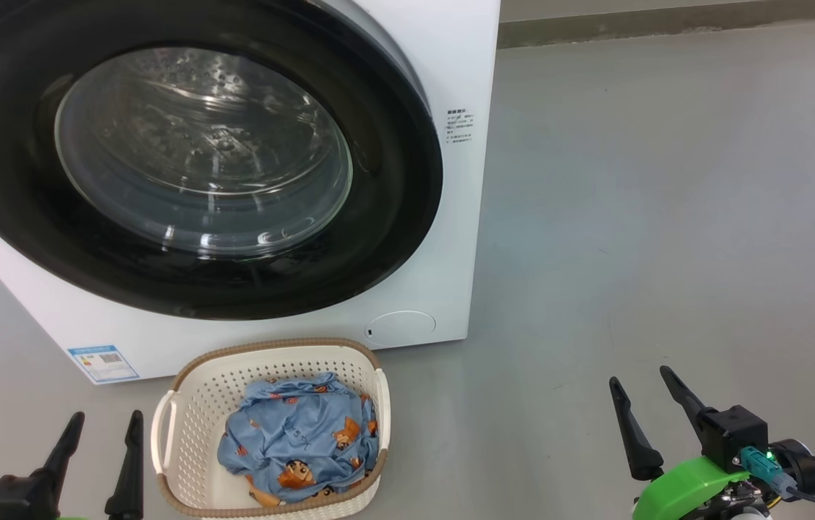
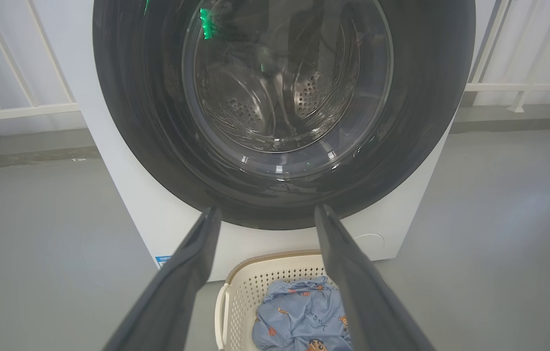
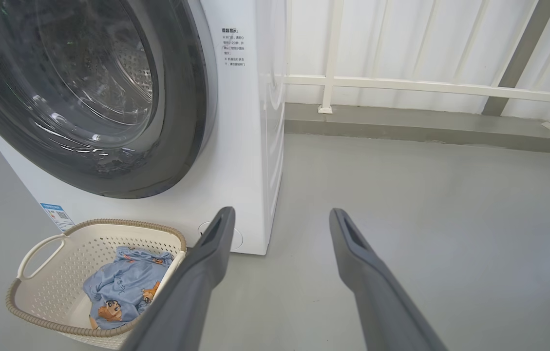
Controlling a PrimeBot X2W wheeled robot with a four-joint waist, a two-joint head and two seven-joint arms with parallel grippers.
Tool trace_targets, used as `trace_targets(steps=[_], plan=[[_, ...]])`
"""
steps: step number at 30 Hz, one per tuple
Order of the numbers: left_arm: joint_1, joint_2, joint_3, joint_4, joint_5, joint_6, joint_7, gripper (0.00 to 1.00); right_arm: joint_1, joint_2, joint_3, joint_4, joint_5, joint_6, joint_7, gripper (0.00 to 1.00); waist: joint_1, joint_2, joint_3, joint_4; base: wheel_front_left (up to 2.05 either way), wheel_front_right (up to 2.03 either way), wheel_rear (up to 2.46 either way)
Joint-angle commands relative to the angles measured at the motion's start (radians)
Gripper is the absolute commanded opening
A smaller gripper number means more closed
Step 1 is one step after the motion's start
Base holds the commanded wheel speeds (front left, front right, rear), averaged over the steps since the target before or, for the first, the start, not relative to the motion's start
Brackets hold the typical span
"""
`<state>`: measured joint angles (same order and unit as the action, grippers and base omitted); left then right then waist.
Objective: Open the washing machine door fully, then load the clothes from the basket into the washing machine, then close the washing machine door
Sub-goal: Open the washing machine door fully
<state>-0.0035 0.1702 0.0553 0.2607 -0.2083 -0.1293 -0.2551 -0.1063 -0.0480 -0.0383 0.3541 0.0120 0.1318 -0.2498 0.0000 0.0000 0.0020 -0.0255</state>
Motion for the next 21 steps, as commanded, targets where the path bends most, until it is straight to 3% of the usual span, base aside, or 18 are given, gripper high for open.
trace_targets(steps=[1,3,4,6,21], plan=[[-0.023,0.020,0.037,-0.021,-0.008,-0.001,-0.007,1.00,-0.032,-0.002,0.026,-0.027,0.010,-0.001,-0.012,1.00,0.0000,0.0000,0.000,0.000,0.00,0.00,0.00],[-0.023,0.020,0.036,-0.020,-0.009,-0.001,-0.007,1.00,-0.032,-0.002,0.027,-0.027,0.012,-0.001,-0.012,1.00,0.0000,0.0000,-0.001,0.001,0.00,0.00,0.00],[-0.024,0.020,0.036,-0.019,-0.010,-0.001,-0.007,1.00,-0.032,-0.002,0.029,-0.027,0.012,-0.001,-0.012,0.62,0.0000,0.0000,-0.001,0.002,0.00,0.00,0.00],[-0.024,0.019,0.035,-0.019,-0.011,-0.001,-0.007,1.00,-0.033,-0.002,0.032,-0.028,0.013,-0.001,-0.012,0.01,0.0000,0.0000,-0.001,0.003,0.00,0.00,0.00],[-0.019,0.013,0.030,-0.019,-0.015,-0.001,-0.007,1.00,-0.033,-0.002,0.045,-0.032,0.030,-0.001,-0.012,0.00,0.0000,0.0000,-0.002,0.010,0.00,0.00,0.00]])
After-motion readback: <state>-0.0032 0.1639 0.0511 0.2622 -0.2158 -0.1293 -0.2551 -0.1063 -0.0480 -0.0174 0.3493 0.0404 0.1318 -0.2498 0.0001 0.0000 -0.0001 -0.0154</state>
